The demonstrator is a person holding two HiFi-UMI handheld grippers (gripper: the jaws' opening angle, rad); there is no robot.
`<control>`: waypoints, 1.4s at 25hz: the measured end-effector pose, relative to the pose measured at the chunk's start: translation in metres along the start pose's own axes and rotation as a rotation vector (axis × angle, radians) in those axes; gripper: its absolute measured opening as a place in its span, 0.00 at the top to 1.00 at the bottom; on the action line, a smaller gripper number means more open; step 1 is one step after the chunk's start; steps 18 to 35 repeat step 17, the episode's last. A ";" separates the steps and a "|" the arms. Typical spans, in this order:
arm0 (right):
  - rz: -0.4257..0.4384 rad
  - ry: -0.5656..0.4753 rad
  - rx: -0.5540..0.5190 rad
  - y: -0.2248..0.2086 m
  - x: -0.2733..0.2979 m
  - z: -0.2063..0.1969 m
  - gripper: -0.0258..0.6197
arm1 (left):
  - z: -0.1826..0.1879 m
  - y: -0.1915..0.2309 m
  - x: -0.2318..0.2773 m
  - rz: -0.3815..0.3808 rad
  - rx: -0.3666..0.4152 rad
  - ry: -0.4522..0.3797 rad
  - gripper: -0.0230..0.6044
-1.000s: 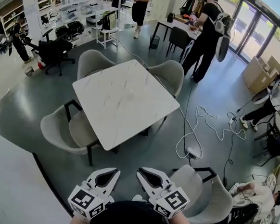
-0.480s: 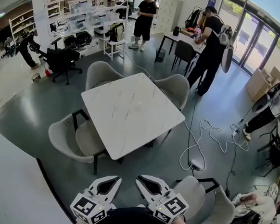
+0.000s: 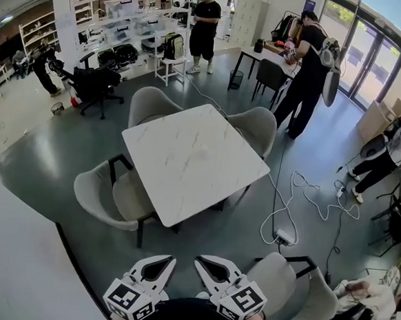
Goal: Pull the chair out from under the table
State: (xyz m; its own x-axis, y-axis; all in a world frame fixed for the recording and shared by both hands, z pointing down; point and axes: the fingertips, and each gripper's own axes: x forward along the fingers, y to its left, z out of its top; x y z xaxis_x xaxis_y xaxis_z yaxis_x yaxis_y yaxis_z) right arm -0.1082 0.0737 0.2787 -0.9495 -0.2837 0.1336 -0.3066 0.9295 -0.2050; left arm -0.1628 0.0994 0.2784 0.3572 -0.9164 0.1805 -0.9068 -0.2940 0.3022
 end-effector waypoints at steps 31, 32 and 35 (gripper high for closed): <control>0.014 -0.002 0.082 0.003 -0.022 -0.003 0.92 | -0.010 -0.025 -0.003 -0.012 0.003 0.040 0.96; 0.014 -0.002 0.082 0.003 -0.022 -0.003 0.92 | -0.010 -0.025 -0.003 -0.012 0.003 0.040 0.96; 0.014 -0.002 0.082 0.003 -0.022 -0.003 0.92 | -0.010 -0.025 -0.003 -0.012 0.003 0.040 0.96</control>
